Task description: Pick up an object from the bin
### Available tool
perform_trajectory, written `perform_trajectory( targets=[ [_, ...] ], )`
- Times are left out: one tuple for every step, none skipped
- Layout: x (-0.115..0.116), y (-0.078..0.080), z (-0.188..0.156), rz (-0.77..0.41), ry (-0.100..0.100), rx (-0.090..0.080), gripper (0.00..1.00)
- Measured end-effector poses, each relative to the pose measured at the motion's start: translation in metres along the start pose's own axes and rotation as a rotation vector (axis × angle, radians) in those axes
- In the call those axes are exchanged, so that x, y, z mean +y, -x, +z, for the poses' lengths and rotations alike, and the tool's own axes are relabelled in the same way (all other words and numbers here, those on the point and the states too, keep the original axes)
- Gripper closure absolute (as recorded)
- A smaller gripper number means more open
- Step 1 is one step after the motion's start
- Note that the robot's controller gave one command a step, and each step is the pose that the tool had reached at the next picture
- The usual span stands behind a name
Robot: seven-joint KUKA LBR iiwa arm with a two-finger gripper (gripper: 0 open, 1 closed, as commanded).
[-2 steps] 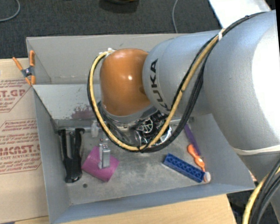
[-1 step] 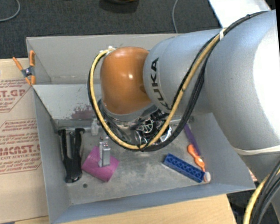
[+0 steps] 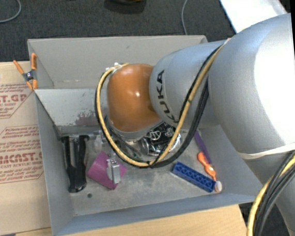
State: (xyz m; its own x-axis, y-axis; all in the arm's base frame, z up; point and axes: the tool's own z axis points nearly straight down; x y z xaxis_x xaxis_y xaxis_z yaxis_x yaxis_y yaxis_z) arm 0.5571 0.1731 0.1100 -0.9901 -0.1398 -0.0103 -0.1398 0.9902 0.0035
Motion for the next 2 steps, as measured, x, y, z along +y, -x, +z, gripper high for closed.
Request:
perform_trajectory(
  targets=[
    [0.002,0.007,0.018,-0.062,0.004,0.007,0.0],
    [-0.001,0.005,-0.001,-0.061,0.002,-0.008,0.0]
  ],
)
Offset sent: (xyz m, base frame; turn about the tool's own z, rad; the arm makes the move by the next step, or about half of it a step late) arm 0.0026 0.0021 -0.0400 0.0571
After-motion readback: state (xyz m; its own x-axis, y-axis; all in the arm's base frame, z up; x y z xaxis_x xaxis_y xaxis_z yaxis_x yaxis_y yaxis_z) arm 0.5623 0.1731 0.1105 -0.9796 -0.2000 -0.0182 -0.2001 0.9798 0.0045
